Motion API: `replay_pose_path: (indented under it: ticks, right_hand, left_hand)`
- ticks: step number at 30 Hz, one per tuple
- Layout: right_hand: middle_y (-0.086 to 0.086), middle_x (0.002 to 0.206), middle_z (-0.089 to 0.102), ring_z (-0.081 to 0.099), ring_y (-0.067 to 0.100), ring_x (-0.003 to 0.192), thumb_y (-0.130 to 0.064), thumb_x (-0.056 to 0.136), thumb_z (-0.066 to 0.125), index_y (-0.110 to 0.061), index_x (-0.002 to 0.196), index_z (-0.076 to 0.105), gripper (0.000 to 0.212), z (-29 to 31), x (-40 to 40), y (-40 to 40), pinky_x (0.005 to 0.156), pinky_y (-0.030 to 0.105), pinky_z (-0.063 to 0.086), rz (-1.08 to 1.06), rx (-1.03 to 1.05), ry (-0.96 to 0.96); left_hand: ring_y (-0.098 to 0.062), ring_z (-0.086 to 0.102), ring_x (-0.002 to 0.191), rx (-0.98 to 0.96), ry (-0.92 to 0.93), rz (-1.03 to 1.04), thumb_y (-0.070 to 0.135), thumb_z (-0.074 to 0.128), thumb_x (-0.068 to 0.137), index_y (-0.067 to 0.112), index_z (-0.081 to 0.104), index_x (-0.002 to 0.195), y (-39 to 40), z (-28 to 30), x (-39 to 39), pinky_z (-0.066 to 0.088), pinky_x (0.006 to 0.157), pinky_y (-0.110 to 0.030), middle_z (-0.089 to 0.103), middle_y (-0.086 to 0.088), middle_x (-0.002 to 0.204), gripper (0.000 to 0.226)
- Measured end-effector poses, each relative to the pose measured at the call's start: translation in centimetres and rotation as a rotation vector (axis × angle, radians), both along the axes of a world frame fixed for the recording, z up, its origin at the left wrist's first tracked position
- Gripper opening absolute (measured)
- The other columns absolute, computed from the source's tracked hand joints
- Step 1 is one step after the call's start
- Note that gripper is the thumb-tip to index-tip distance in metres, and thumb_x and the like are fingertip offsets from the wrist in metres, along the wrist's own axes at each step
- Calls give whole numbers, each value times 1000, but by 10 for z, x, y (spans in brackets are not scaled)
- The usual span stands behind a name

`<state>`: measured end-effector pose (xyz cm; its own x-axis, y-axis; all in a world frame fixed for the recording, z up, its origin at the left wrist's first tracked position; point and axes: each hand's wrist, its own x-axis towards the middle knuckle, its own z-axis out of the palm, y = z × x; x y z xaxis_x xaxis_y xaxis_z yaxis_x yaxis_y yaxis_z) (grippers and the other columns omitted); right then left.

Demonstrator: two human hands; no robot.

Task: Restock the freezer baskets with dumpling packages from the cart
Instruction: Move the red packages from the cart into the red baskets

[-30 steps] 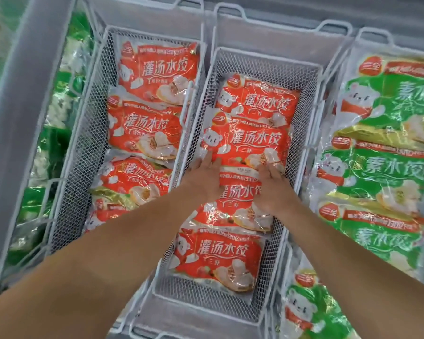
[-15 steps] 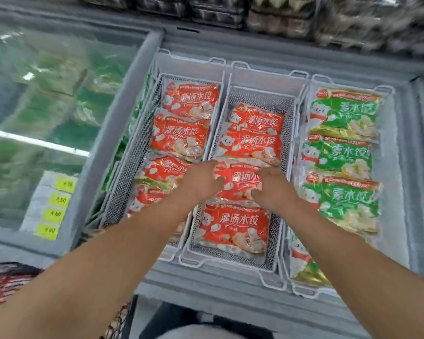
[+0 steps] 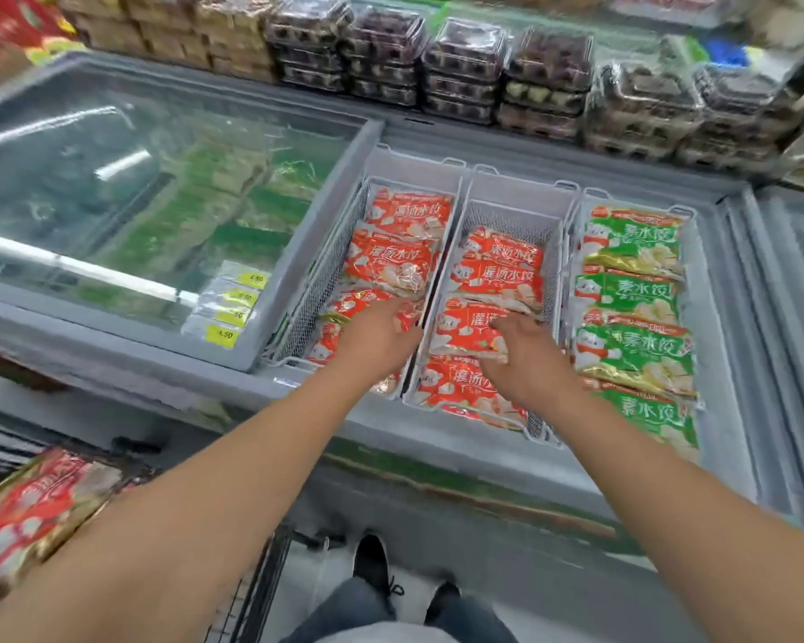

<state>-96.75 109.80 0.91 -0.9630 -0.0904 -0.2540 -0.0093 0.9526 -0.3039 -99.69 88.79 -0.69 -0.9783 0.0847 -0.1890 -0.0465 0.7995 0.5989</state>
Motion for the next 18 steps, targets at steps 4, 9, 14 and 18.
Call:
replay_pose_path:
  ticks: [4,9,14,18]
  right_hand:
    - [14,151,38,37,34,136,-31,92,59,-10,147,38,63,3,42,-17,111,39,33,35,-15,23]
    - [14,158,28,28,33,144,-32,95,55,-8,151,29,66,1,107,-32,116,36,24,137,-57,32]
    - [12,154,33,32,32,140,-34,94,55,-10,150,32,65,-4,166,-52,113,41,33,234,-105,24]
    - [8,153,35,36,28,138,-34,93,56,-12,150,34,65,-7,207,-85,111,40,38,353,-145,17]
  left_hand:
    - [-25,50,132,-30,17,64,43,59,93,20,42,149,-19,8,53,41,104,-35,49,-3,149,62]
    - [-26,45,136,-71,62,147,43,59,95,16,42,149,-33,12,142,37,110,-35,48,-6,150,63]
    - [-24,45,136,-123,1,269,42,58,95,16,38,151,-54,18,230,38,109,-36,47,-4,150,65]
    - [-23,45,136,-163,-19,374,41,57,95,15,38,151,-86,18,297,36,111,-36,45,-3,152,65]
